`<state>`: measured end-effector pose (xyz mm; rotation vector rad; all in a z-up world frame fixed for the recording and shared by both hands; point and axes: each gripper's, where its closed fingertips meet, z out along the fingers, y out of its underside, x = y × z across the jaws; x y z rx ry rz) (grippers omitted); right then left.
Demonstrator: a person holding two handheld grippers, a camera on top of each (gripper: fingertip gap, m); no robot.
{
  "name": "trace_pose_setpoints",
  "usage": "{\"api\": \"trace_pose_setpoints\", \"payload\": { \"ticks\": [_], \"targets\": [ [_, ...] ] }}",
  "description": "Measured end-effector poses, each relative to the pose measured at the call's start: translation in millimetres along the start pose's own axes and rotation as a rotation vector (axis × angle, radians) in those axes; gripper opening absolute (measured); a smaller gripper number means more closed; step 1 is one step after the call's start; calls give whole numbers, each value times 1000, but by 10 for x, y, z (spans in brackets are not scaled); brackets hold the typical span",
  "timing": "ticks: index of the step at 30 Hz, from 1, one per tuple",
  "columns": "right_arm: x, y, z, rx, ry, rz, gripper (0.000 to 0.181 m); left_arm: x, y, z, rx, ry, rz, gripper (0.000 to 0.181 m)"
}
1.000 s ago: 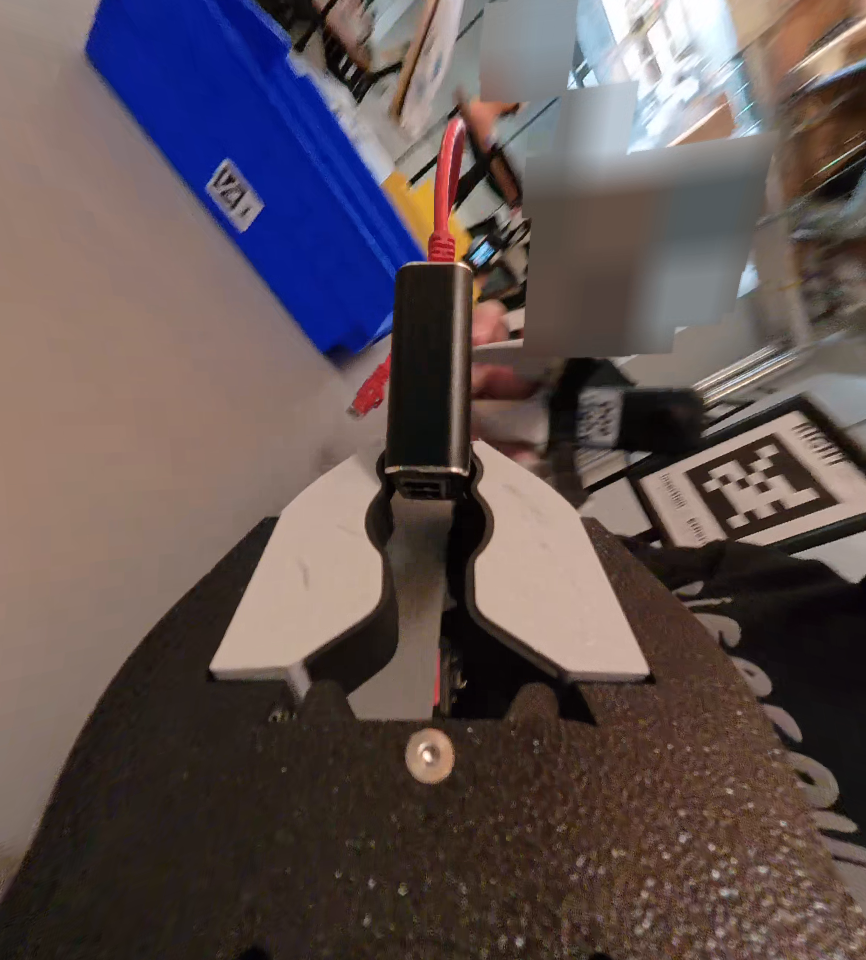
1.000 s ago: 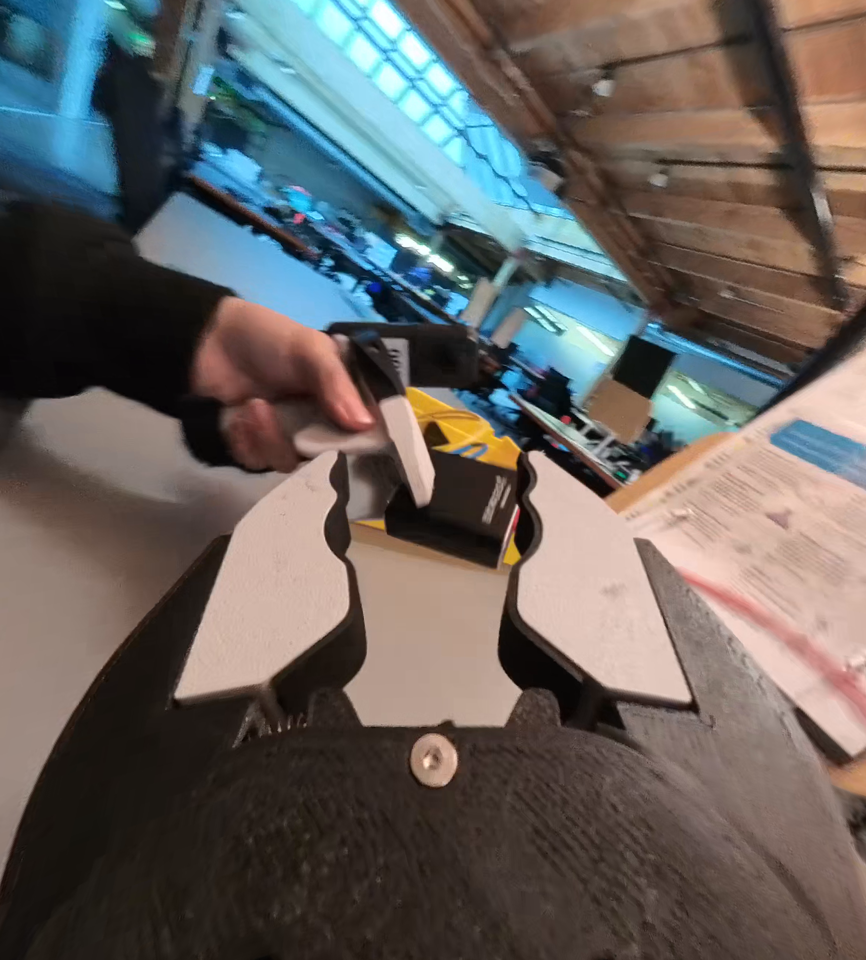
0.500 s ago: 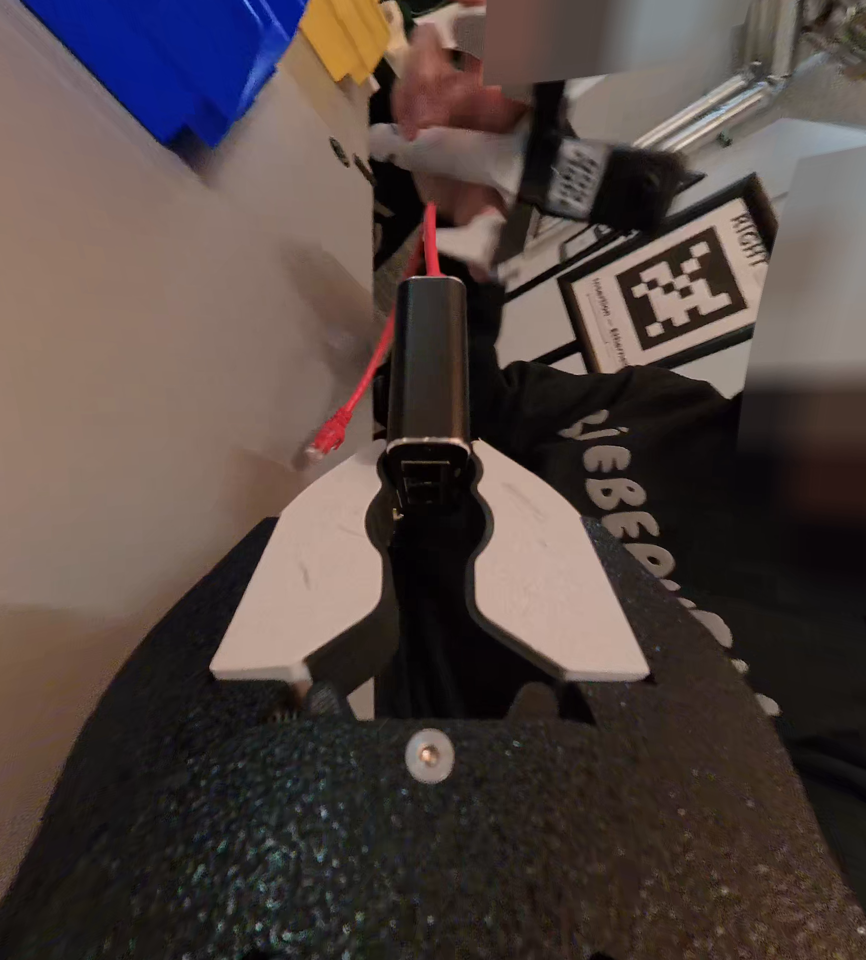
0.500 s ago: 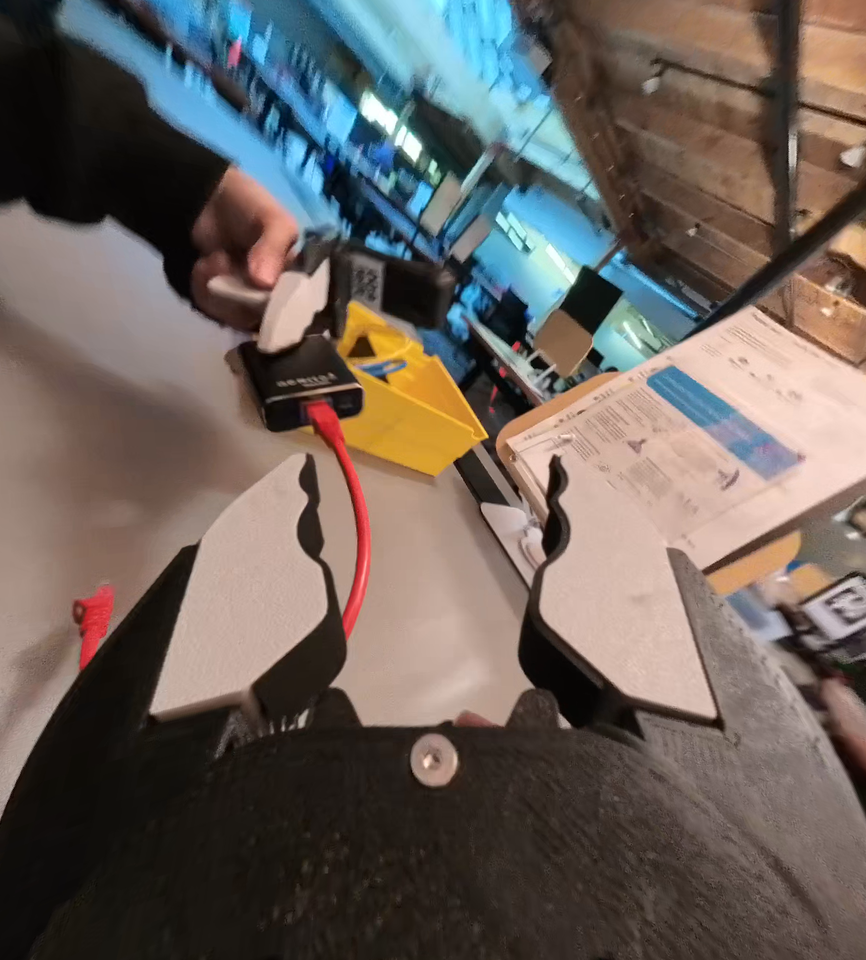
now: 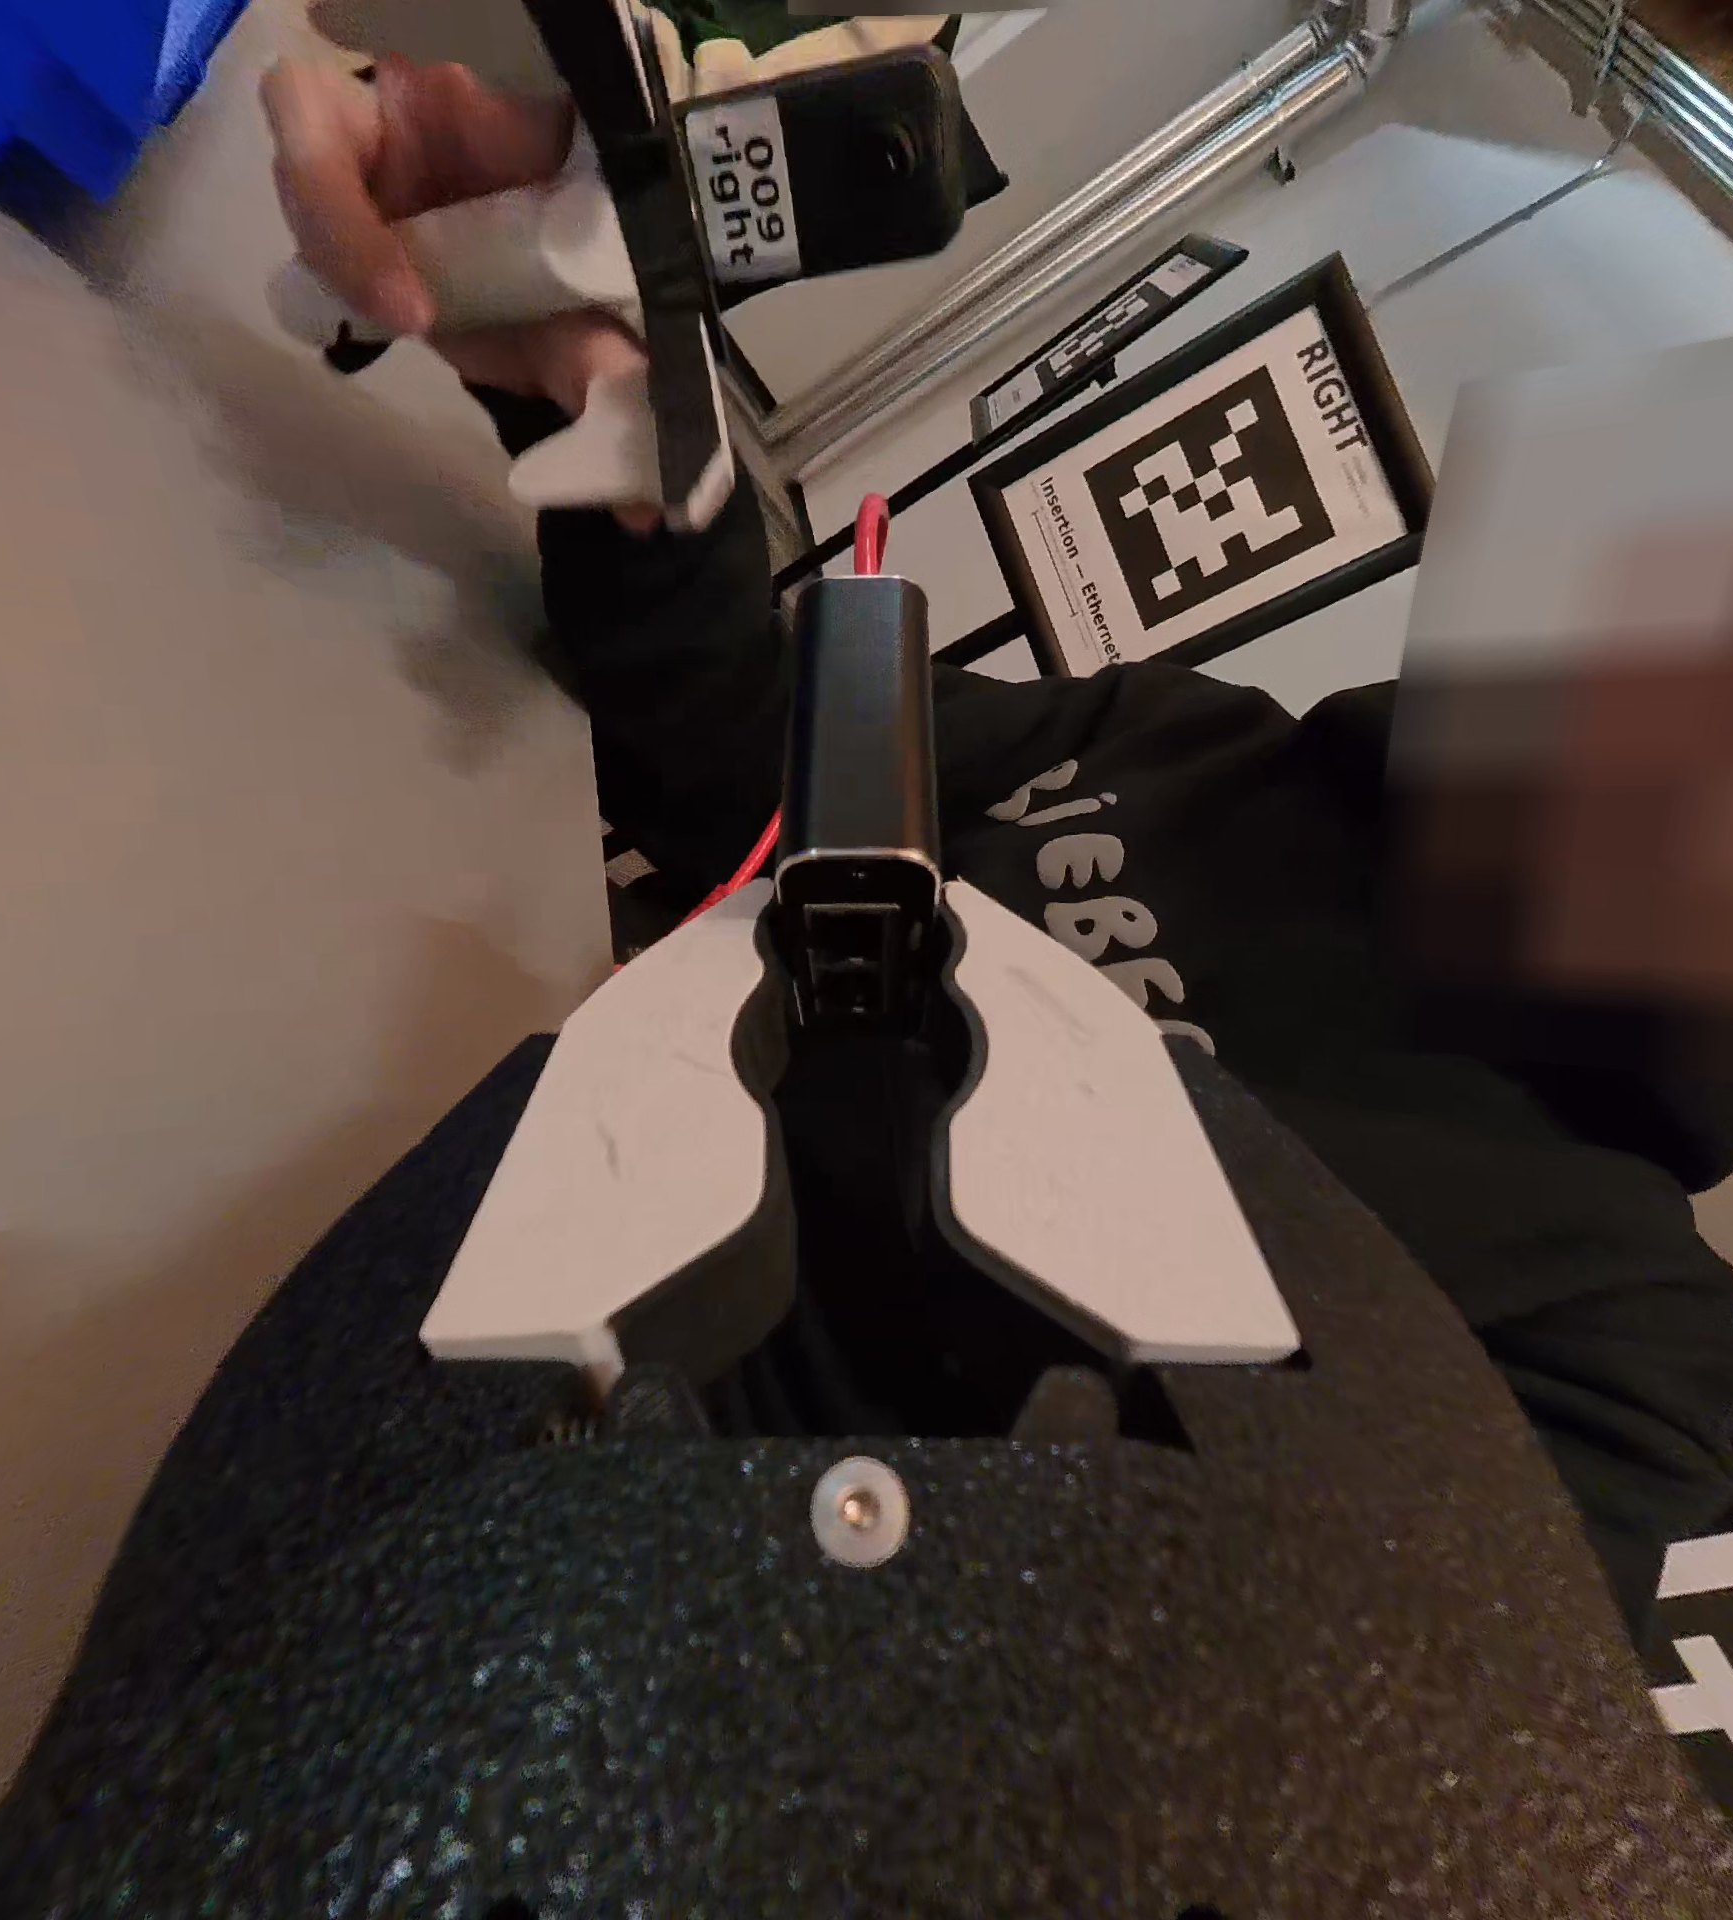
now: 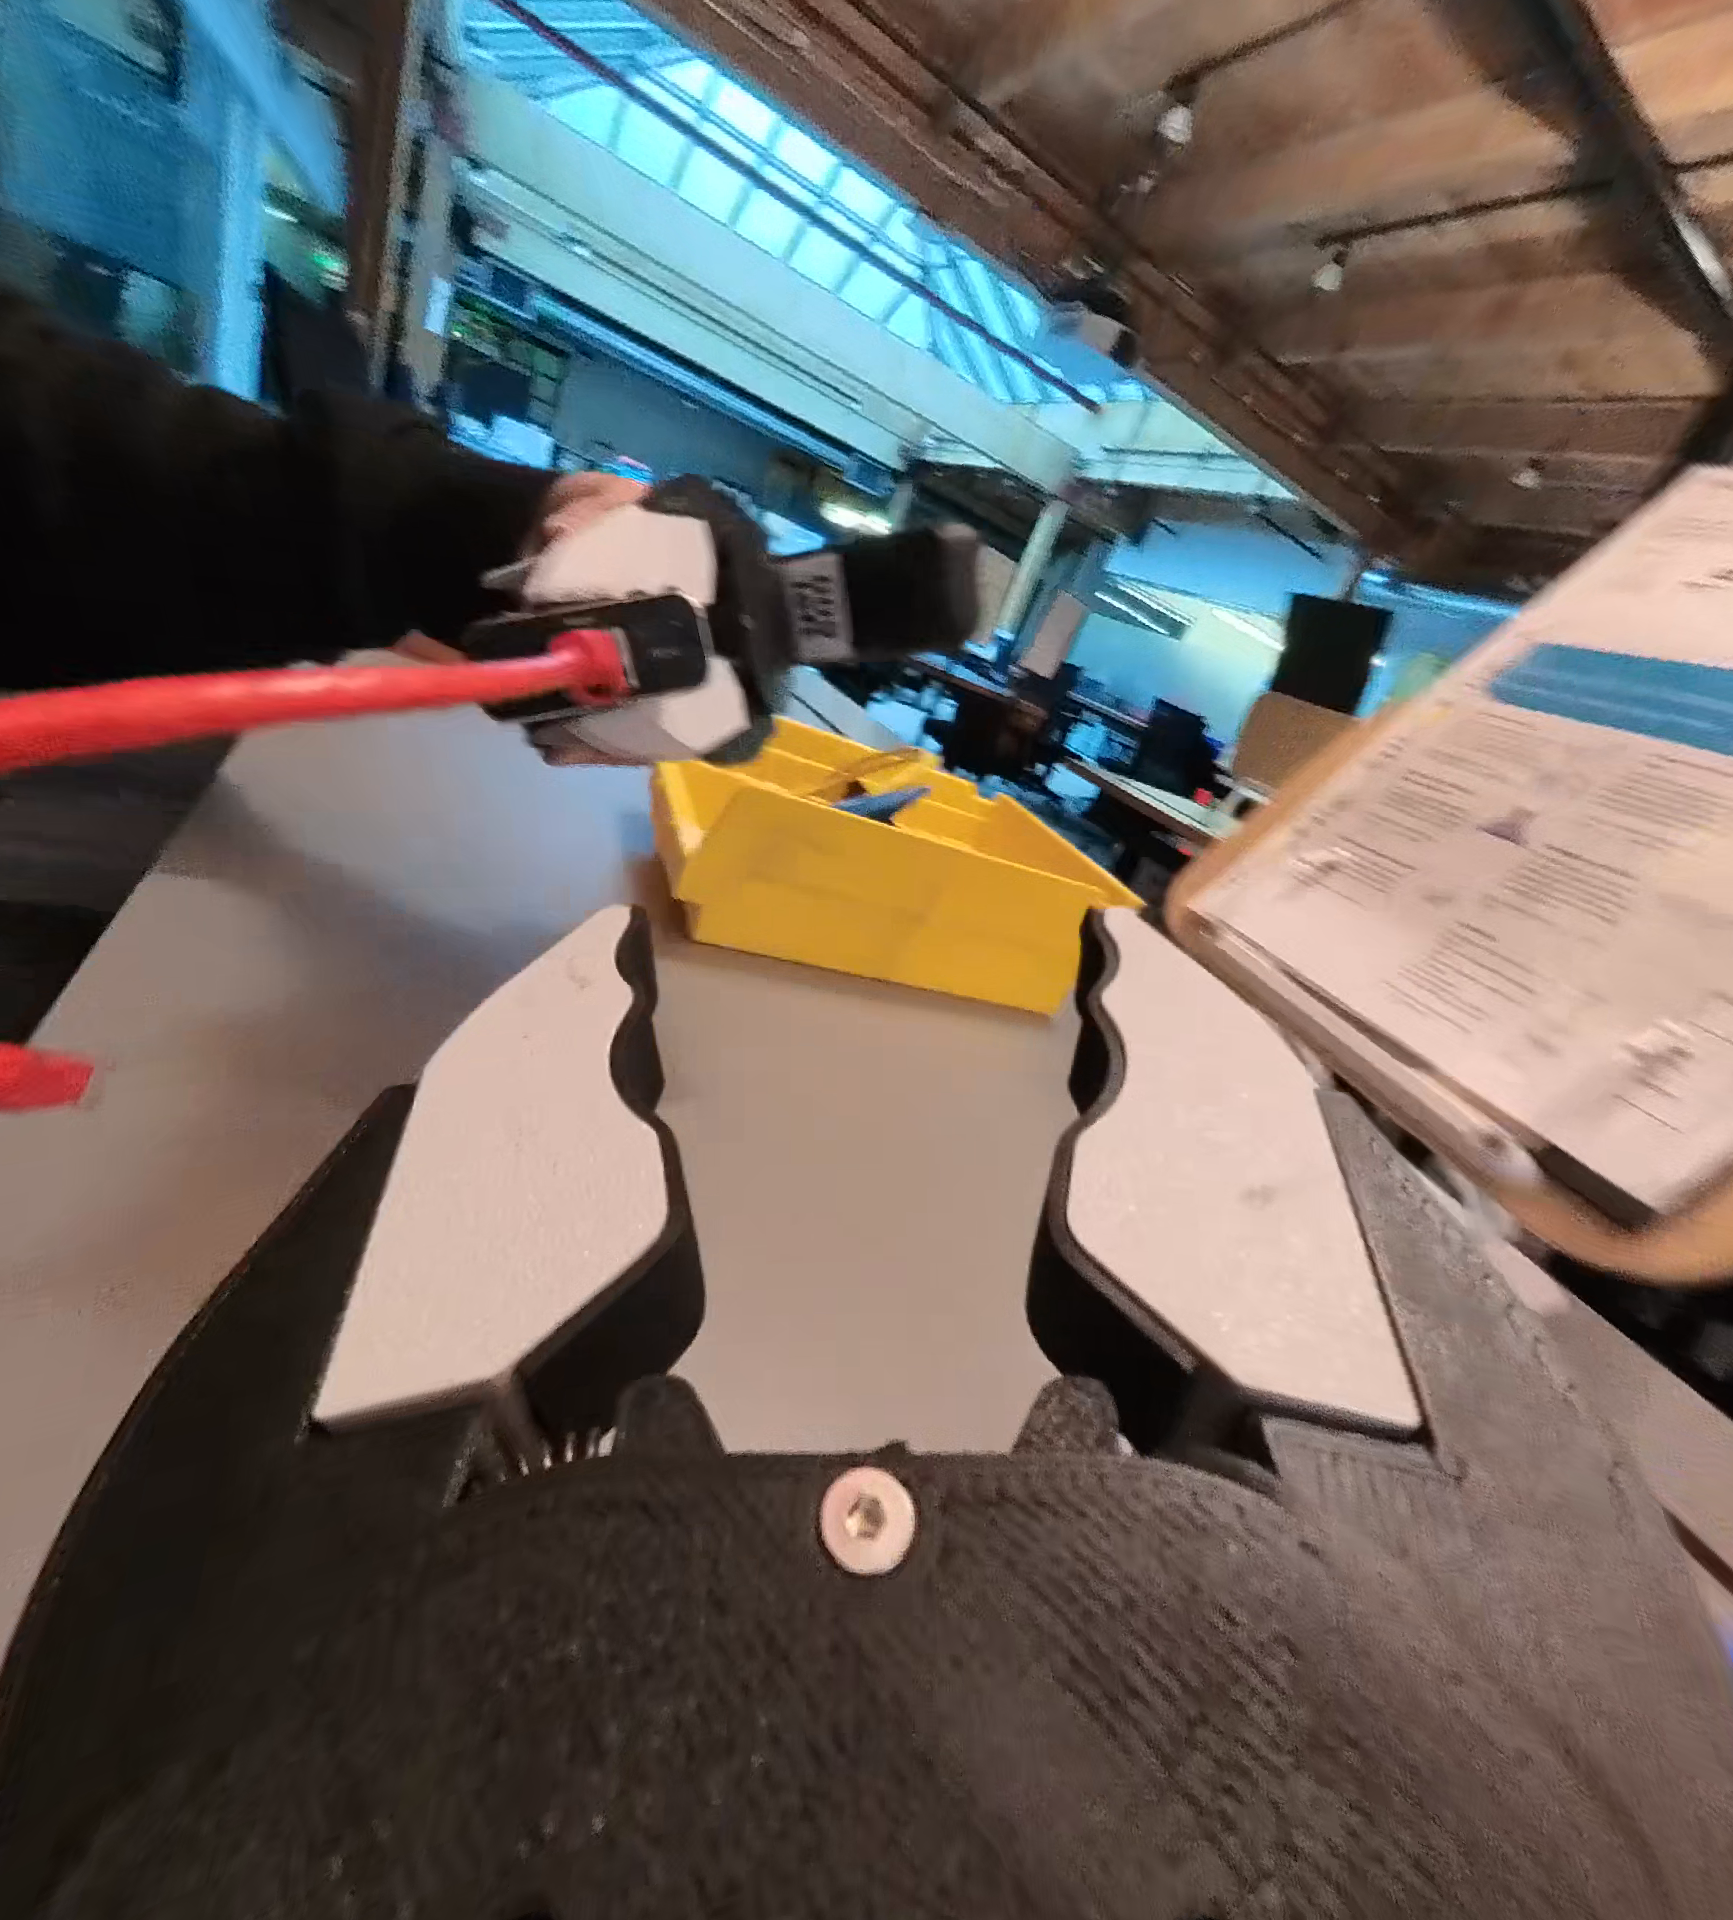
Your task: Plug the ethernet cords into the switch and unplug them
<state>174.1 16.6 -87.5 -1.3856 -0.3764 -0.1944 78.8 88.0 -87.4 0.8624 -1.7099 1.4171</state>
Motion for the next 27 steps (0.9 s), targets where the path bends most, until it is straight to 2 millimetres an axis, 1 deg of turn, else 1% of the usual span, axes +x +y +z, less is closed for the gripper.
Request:
{"api": "trace_pose_setpoints", "payload": {
  "ticks": [3, 4, 5, 7, 9, 10, 11, 13, 16, 18, 20, 21, 24, 27],
  "targets": [
    [-319, 128, 454, -60, -102, -70, 84, -57, -49, 79, 2, 7, -35, 24],
    [-421, 114, 560, -46, -129, -85, 85, -95, -55, 91, 5, -3, -54, 24],
    [-495, 66, 642, -15, -140, -95, 84, -134, -63, 97, 13, -13, -76, 24],
    [-582, -26, 745, 37, -152, -88, 84, -185, -71, 97, 30, -20, -107, 24],
    [-637, -12, 822, 32, -155, -86, 85, -208, -88, 85, 55, -18, -121, 24],
    [-666, 17, 852, 21, -159, -82, 86, -229, -93, 72, 66, -26, -124, 24],
    [-647, 24, 879, 22, -137, -68, 84, -246, -102, 57, 80, -33, -123, 24],
    [-576, 12, 904, 37, -91, 2, 74, -261, -125, 36, 117, -37, -126, 24],
    [-531, 95, 942, -6, -73, 97, 74, -322, -164, -27, 187, -70, -118, 24],
    [-491, 121, 977, 3, -50, 205, 74, -385, -183, -63, 231, -110, -97, 24],
    [-455, 78, 987, 59, -47, 306, 74, -405, -188, -62, 257, -130, -86, 24],
    [-437, 67, 986, 73, -34, 313, 73, -414, -184, -58, 262, -137, -86, 24],
    [-438, 65, 985, 69, -15, 256, 72, -432, -163, -56, 266, -125, -135, 24],
    [-492, 126, 975, 29, -20, 127, 71, -443, -133, -67, 249, -101, -185, 24]
  ]
}}
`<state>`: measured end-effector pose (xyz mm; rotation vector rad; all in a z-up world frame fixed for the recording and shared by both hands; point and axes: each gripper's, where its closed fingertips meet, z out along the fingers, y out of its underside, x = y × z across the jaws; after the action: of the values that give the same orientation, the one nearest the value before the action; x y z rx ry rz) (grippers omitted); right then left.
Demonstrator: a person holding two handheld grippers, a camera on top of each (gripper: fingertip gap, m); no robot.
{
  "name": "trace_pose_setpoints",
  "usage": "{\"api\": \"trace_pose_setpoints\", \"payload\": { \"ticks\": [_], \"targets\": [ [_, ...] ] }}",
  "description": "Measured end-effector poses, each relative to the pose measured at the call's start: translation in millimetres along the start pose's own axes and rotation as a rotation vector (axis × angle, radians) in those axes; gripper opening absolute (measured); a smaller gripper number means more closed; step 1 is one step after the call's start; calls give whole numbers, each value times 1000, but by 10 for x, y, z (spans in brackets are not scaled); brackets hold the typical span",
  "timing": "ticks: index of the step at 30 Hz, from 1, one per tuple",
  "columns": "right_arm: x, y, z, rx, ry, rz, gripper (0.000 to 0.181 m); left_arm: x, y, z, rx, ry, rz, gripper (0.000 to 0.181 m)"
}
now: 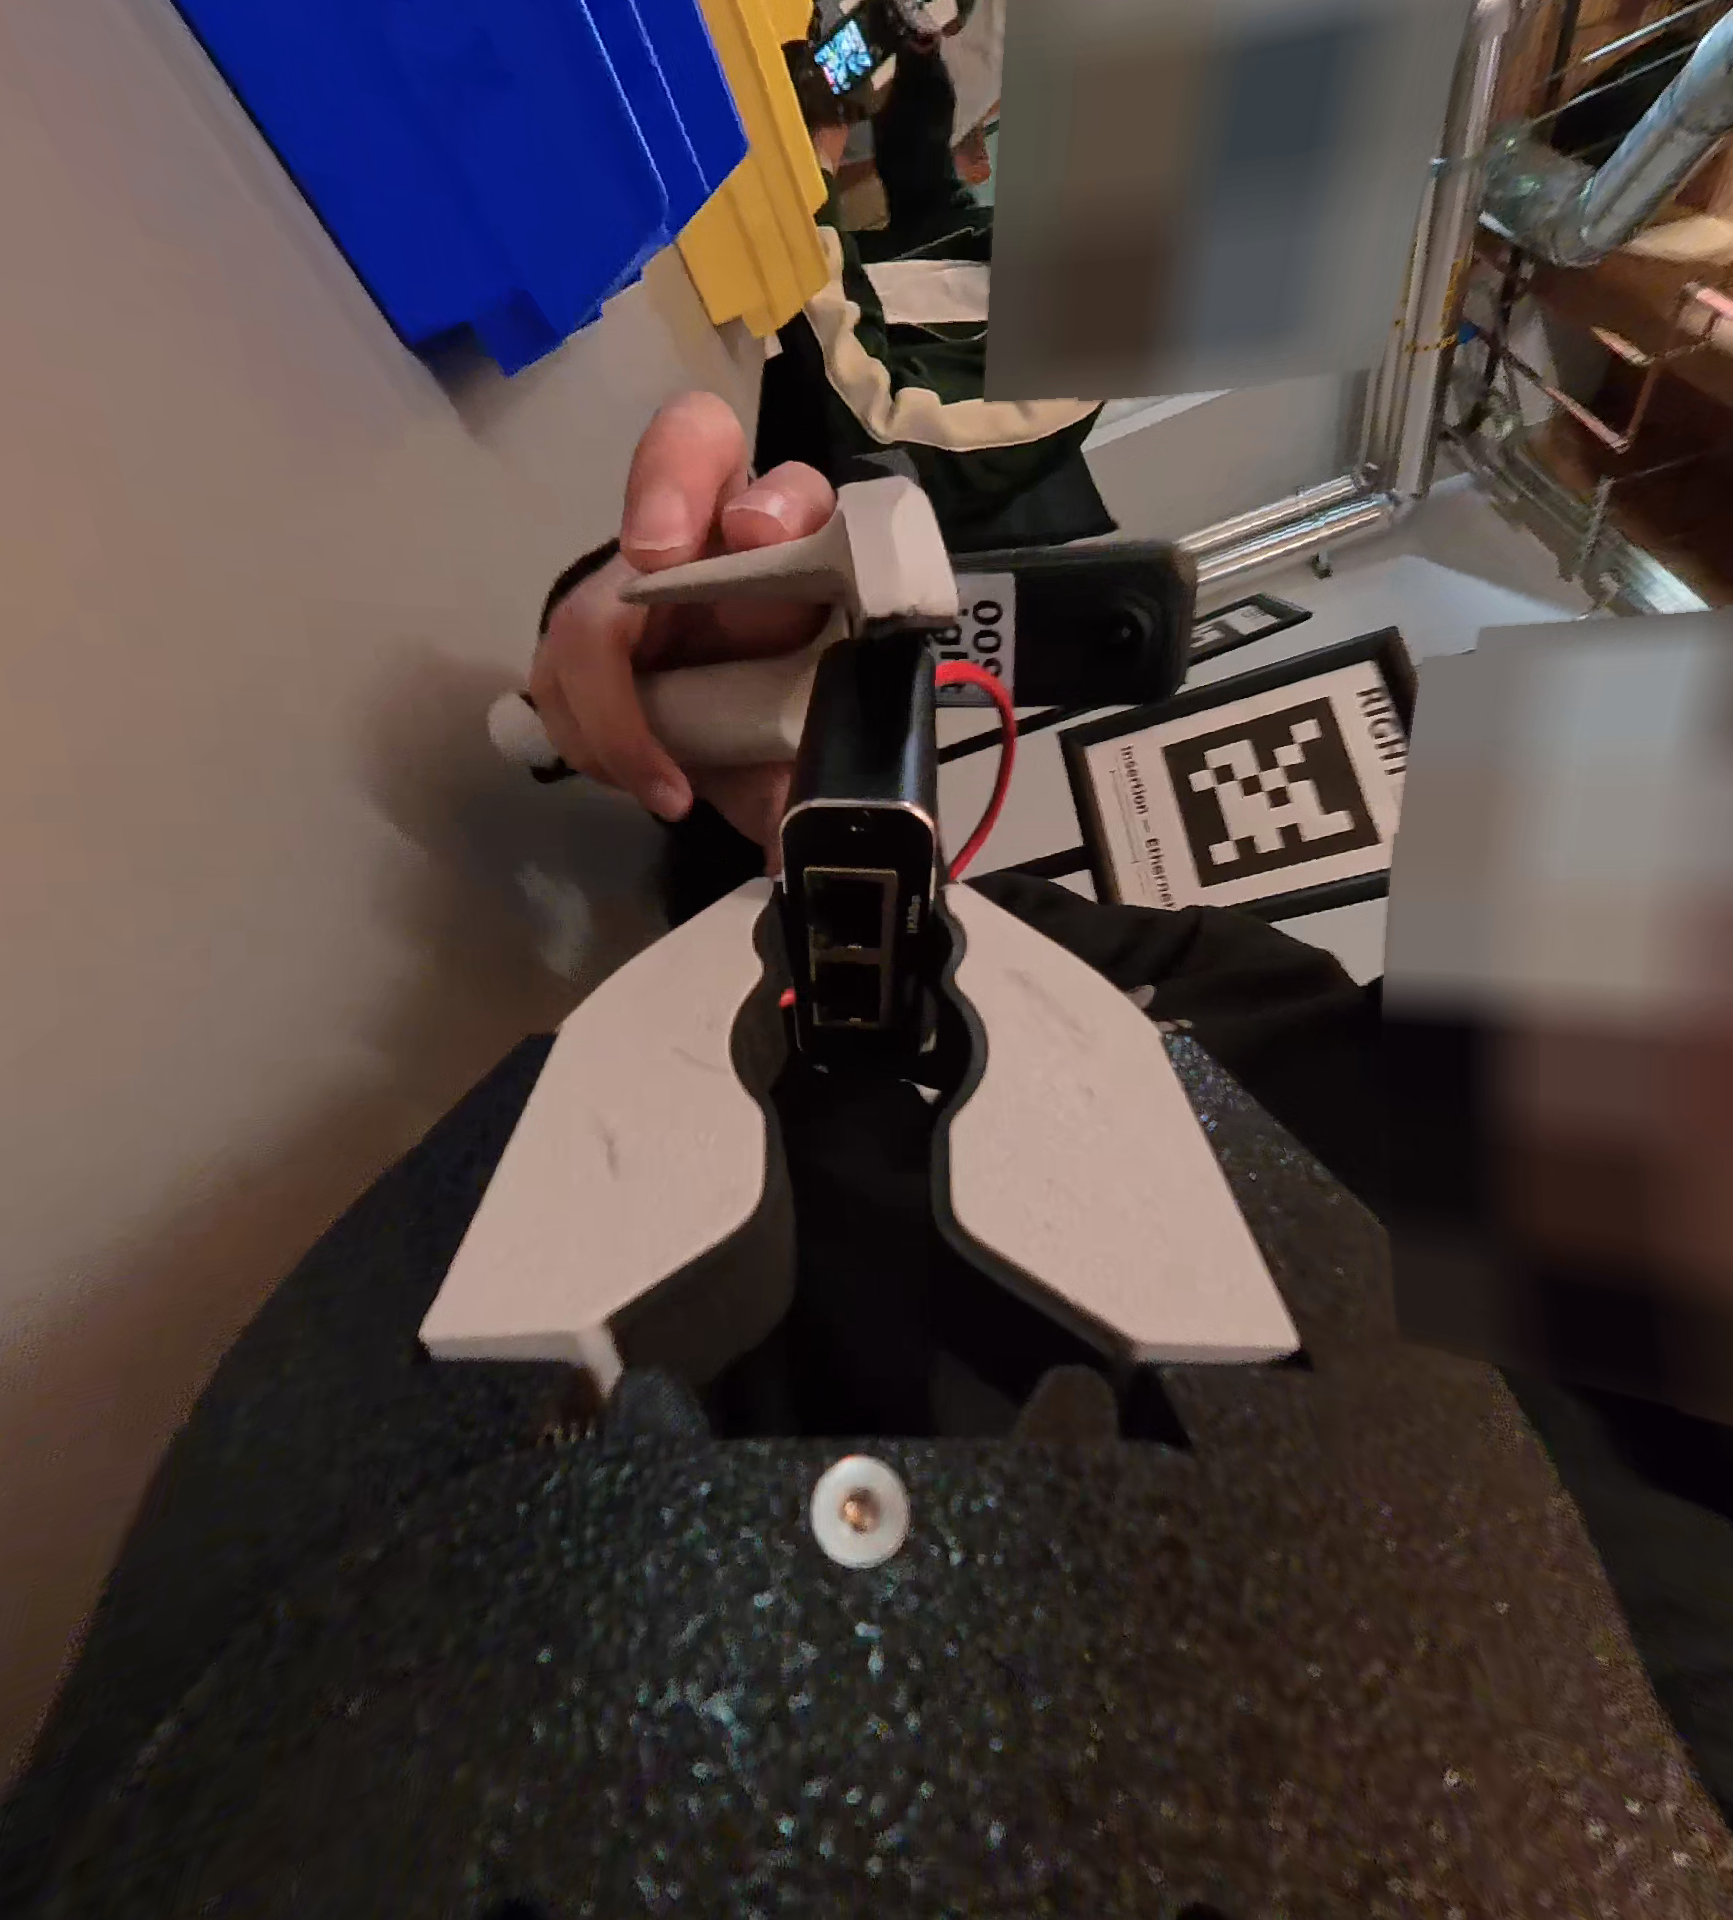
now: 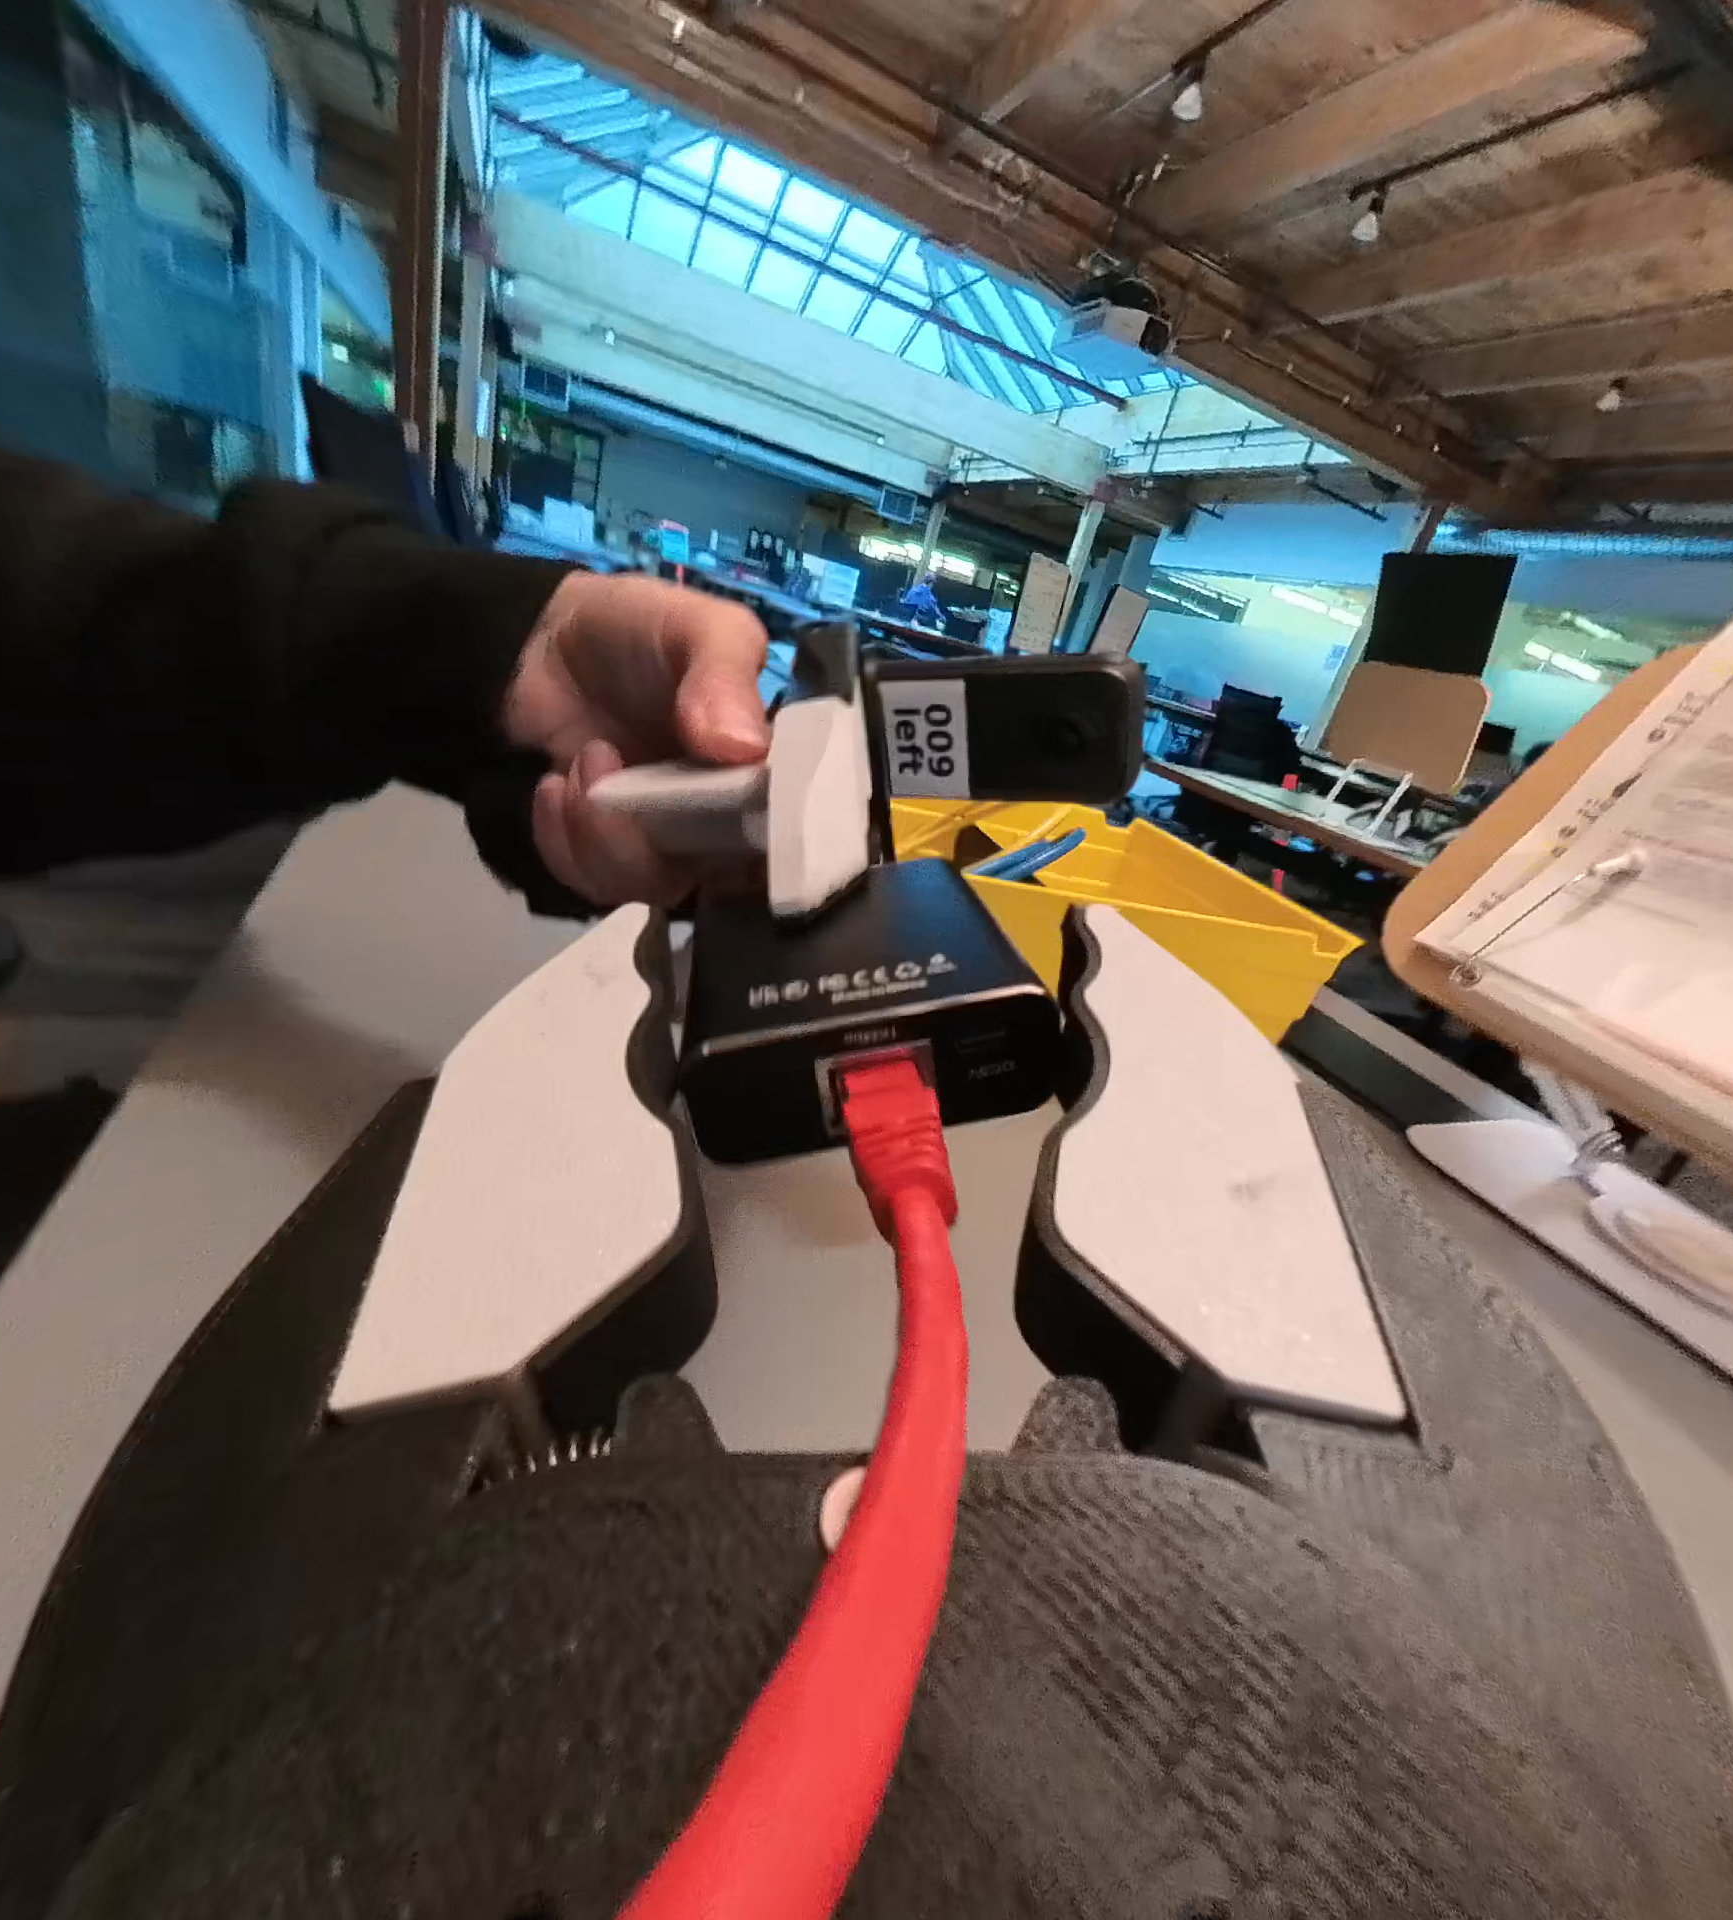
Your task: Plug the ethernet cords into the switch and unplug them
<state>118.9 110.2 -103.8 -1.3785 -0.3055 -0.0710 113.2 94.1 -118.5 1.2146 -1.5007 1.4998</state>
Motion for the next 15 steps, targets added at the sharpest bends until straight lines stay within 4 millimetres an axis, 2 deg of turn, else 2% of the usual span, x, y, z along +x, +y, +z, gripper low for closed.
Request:
{"api": "trace_pose_setpoints", "payload": {
  "ticks": [3, 8, 11, 15],
  "targets": [
    [-54, 79, -24, -44, -19, -120, 70, -9, 37, 0, -17, -6, -14, 24],
    [-30, 123, 17, -57, -3, -90, 71, -45, 25, -38, 9, -21, -13, 24],
    [17, 108, 57, -30, 36, 0, 70, -30, -49, -78, 70, -24, 18, 25],
    [74, 54, 14, 35, 30, 114, 70, -14, -116, -89, 138, -99, 134, 34]
  ]
}}
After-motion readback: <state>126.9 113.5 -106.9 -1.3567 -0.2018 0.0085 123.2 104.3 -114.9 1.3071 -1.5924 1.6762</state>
